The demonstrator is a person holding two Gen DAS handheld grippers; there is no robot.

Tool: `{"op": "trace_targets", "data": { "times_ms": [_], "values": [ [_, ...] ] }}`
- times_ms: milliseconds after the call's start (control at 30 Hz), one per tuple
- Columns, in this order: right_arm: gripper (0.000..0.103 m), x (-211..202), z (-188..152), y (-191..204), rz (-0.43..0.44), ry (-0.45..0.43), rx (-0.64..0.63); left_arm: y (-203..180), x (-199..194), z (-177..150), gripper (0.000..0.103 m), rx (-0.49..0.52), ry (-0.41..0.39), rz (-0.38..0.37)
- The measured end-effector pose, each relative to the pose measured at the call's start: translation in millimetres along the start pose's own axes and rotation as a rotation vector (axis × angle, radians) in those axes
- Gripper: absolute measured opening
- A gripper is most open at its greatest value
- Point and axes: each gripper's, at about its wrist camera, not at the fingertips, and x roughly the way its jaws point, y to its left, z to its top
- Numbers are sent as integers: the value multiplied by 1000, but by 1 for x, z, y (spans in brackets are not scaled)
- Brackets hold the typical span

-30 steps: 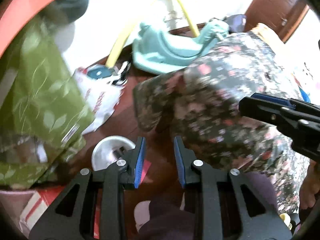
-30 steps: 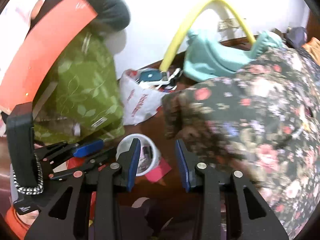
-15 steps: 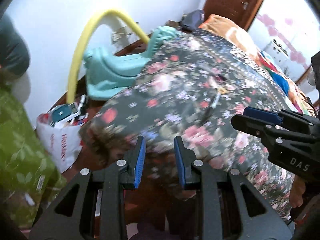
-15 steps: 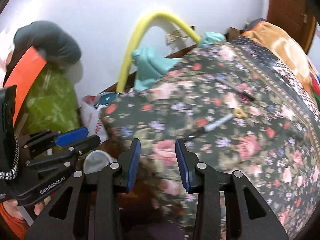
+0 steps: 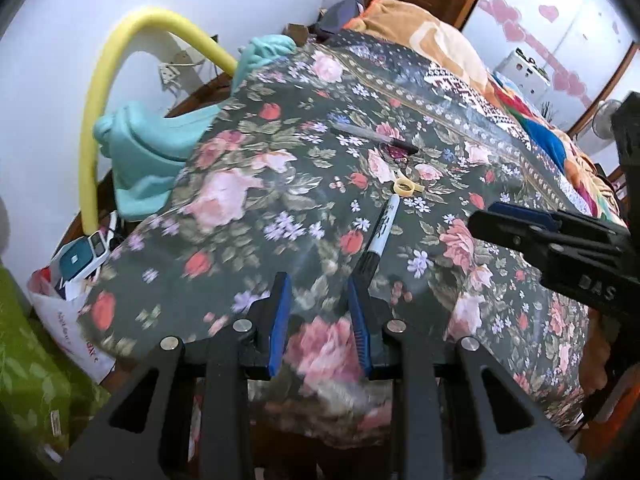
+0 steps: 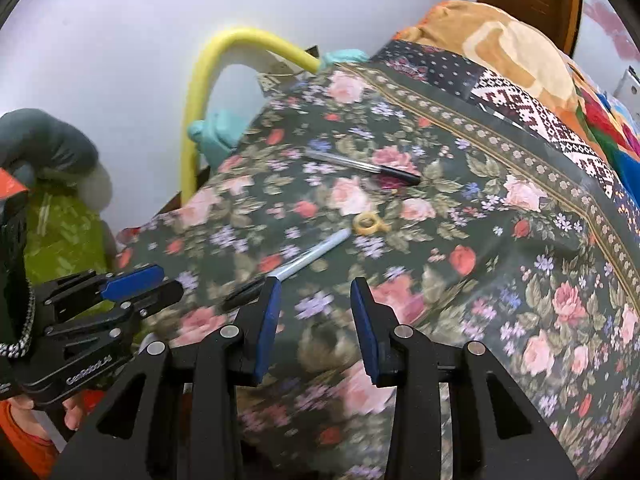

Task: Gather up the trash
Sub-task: 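Move both tools back over the items on the bedspread, then grasp the black Sharpie marker with the left gripper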

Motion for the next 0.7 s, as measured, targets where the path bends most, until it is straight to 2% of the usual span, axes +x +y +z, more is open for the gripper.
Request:
{"op": "trace_targets", "data": {
  "times_ms": [233,467,700],
  "values": [
    [33,44,23,-25,-35,37,-17,-12,30,20,28,43,11,-27],
    [33,93,42,-38,3,98,-11,-20,50,31,28,70,30,-61],
    [33,102,45,-33,2,74,-92,-23,64,33,28,53,66,-113]
  ]
}}
